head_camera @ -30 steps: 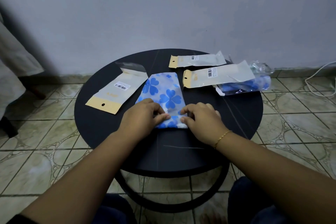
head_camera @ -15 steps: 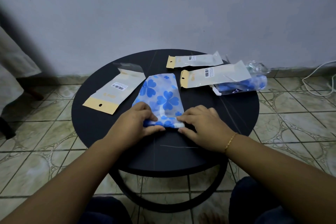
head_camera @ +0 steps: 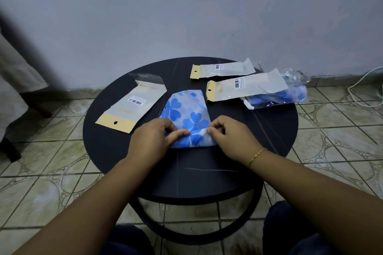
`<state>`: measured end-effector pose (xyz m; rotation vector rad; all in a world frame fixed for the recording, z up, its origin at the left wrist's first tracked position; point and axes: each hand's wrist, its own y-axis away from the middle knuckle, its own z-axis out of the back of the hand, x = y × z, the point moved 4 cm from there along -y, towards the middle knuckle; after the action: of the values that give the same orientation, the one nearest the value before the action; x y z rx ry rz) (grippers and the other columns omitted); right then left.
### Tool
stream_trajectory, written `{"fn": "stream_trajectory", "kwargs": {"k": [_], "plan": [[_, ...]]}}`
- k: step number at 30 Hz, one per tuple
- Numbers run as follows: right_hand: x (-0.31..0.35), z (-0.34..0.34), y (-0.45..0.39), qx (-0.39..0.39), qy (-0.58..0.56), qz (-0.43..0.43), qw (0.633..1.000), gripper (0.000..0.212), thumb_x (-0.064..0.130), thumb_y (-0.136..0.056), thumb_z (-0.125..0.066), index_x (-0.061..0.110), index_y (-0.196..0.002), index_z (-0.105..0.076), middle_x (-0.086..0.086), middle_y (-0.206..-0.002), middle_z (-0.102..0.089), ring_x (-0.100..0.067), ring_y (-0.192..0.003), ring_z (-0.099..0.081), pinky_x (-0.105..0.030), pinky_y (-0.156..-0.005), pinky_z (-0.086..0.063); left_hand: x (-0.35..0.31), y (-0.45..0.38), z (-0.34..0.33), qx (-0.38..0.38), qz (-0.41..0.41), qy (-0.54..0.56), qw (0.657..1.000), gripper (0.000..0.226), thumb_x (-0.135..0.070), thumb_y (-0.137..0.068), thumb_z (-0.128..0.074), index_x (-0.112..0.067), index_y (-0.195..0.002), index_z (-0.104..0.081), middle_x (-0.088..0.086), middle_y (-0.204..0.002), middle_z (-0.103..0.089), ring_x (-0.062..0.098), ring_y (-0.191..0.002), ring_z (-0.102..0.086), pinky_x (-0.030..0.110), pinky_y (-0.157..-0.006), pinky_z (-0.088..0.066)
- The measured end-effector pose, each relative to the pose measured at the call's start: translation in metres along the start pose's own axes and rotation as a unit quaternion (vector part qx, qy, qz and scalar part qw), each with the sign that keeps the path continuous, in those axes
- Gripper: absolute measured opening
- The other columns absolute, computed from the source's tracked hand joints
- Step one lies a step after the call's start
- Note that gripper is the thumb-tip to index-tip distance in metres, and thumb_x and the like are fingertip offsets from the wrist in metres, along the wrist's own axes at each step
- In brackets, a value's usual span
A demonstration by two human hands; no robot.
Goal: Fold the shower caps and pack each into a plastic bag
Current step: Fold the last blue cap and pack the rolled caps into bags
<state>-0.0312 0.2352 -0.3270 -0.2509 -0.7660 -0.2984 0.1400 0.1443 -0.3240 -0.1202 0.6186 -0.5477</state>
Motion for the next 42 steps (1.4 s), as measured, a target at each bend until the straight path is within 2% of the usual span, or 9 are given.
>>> {"fn": "stream_trajectory", "kwargs": {"k": [6, 11, 17, 21, 24, 28, 31, 37, 42], "plan": [[-0.003, -0.004, -0.003, 0.011, 0.079, 0.000, 0.997, 0.012, 0.027, -0.091, -0.054, 0.019, -0.092, -0.063, 0.005, -0.091, -0.050, -0.018, -0.104, -0.044, -0.026, -0.085, -0.034, -0.001, -0.007, -0.004, -0.002, -0.025, -0.100, 0.995, 0.036, -0.066, -0.074, -0.058, -0.032, -0.065, -0.061, -0.010, -0.077, -0.052, 0.009, -0.073, -0.053, 0.026, -0.059, -0.037], [0.007, -0.003, 0.003, 0.017, 0.200, 0.114, 0.973, 0.025, 0.029, -0.094, -0.047, 0.032, -0.116, -0.060, 0.006, -0.111, -0.052, -0.016, -0.112, -0.040, -0.029, -0.087, -0.027, -0.005, -0.008, -0.007, -0.082, -0.180, -0.078, 0.977, 0.030, -0.052, -0.072, -0.070, -0.021, -0.071, -0.068, -0.007, -0.072, -0.061, 0.019, -0.073, -0.054, 0.031, -0.068, -0.042], [0.005, 0.000, 0.007, 0.090, 0.239, 0.139, 0.957, 0.041, 0.046, -0.096, -0.038, 0.036, -0.134, -0.045, 0.012, -0.120, -0.048, -0.011, -0.117, -0.035, -0.029, -0.089, -0.023, 0.007, -0.006, -0.003, 0.093, -0.163, 0.016, 0.982, 0.071, -0.082, -0.051, -0.055, -0.027, -0.093, -0.073, -0.020, -0.091, -0.058, -0.003, -0.091, -0.055, 0.006, -0.080, -0.039], [0.002, 0.002, 0.012, 0.114, 0.262, 0.138, 0.948, 0.055, 0.056, -0.089, -0.044, 0.036, -0.139, -0.036, 0.010, -0.122, -0.043, -0.011, -0.118, -0.034, -0.030, -0.096, -0.023, 0.010, -0.002, -0.001, 0.102, -0.127, 0.014, 0.987, 0.074, -0.072, -0.051, -0.063, -0.027, -0.109, -0.070, -0.021, -0.095, -0.045, -0.009, -0.093, -0.050, 0.008, -0.082, -0.039], [0.005, 0.001, 0.013, 0.067, 0.231, 0.146, 0.960, 0.043, 0.047, -0.091, -0.047, 0.033, -0.132, -0.044, 0.011, -0.119, -0.050, -0.011, -0.113, -0.040, -0.029, -0.093, -0.025, 0.004, 0.001, 0.002, 0.084, -0.116, -0.016, 0.990, 0.065, -0.066, -0.058, -0.061, -0.028, -0.111, -0.068, -0.022, -0.089, -0.049, -0.005, -0.083, -0.052, 0.007, -0.073, -0.036], [0.008, 0.003, 0.009, 0.054, 0.142, 0.115, 0.982, 0.020, 0.040, -0.094, -0.045, 0.029, -0.100, -0.061, 0.012, -0.099, -0.061, -0.012, -0.098, -0.047, -0.032, -0.092, -0.029, 0.008, 0.003, 0.009, 0.033, -0.038, 0.028, 0.998, 0.039, -0.060, -0.063, -0.071, -0.029, -0.084, -0.060, -0.016, -0.080, -0.063, 0.001, -0.075, -0.058, 0.020, -0.067, -0.046], [0.004, 0.004, 0.003, 0.062, 0.051, 0.053, 0.995, 0.020, 0.036, -0.093, -0.049, 0.027, -0.083, -0.063, 0.009, -0.088, -0.063, -0.015, -0.094, -0.053, -0.035, -0.088, -0.037, 0.009, 0.002, 0.010, 0.029, 0.016, 0.040, 0.999, 0.044, -0.069, -0.060, -0.064, -0.028, -0.073, -0.057, -0.011, -0.072, -0.064, 0.004, -0.070, -0.058, 0.029, -0.065, -0.048], [-0.002, 0.004, -0.007, 0.000, -0.068, -0.020, 0.998, 0.004, 0.024, -0.086, -0.064, 0.021, -0.083, -0.063, 0.010, -0.066, -0.054, -0.003, -0.062, -0.048, -0.014, -0.057, -0.035, 0.006, -0.005, 0.006, 0.029, 0.066, -0.002, 0.997, 0.046, -0.069, -0.064, -0.065, -0.024, -0.066, -0.059, -0.004, -0.070, -0.062, 0.011, -0.067, -0.056, 0.031, -0.060, -0.043], [-0.006, -0.001, -0.009, -0.026, 0.049, -0.011, 0.998, 0.009, 0.033, -0.084, -0.063, 0.026, -0.089, -0.066, 0.005, -0.080, -0.060, -0.016, -0.086, -0.056, -0.026, -0.076, -0.043, 0.002, -0.010, 0.003, -0.057, -0.072, -0.091, 0.992, 0.037, -0.057, -0.068, -0.072, -0.023, -0.081, -0.072, -0.007, -0.087, -0.052, 0.013, -0.086, -0.048, 0.028, -0.069, -0.040]]}}
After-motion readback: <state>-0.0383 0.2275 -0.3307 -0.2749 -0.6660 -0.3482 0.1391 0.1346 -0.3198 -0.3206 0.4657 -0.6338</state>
